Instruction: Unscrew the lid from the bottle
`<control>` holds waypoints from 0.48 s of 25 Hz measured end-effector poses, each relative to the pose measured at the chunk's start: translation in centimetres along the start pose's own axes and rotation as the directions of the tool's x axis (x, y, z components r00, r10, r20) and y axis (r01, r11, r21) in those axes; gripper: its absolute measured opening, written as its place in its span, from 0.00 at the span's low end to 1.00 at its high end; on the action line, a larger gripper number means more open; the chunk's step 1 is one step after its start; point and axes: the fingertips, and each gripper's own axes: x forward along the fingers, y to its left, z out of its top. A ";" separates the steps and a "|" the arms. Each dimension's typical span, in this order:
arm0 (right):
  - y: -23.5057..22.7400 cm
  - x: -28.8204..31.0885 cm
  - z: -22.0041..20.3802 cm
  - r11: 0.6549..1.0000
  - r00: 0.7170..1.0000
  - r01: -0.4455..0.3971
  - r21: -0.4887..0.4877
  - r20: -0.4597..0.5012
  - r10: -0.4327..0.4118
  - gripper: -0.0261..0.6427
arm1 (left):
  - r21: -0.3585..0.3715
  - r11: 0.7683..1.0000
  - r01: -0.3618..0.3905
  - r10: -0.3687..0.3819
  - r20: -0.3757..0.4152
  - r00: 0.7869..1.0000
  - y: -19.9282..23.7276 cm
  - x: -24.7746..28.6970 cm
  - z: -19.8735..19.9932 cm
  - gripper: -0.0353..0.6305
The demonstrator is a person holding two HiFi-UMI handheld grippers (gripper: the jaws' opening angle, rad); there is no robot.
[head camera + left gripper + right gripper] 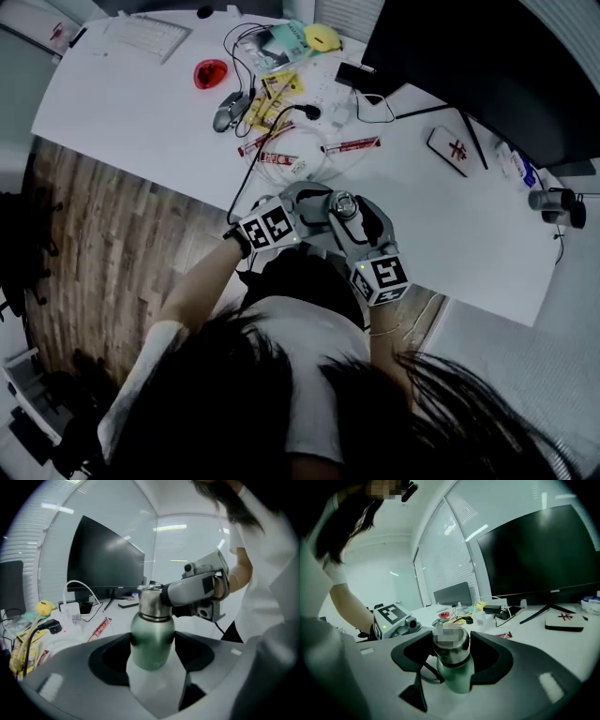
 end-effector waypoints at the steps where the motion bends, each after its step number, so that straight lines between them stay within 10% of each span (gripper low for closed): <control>1: 0.0 0.1 -0.1 1.000 1.000 0.025 0.001 0.000 -0.025 0.38 | -0.009 1.000 -0.020 0.020 0.006 1.000 0.0 0.0 0.0 0.57; 7: 0.1 0.3 -0.3 0.998 0.999 0.046 -0.045 -0.010 -0.047 0.38 | -0.037 0.996 -0.076 0.076 0.006 0.997 -0.1 0.0 -0.1 0.57; 12: 0.3 0.4 -0.5 0.987 0.988 -0.136 -0.088 -0.085 0.129 0.40 | -0.010 1.000 -0.011 0.010 -0.020 1.000 -0.1 0.0 -0.2 0.57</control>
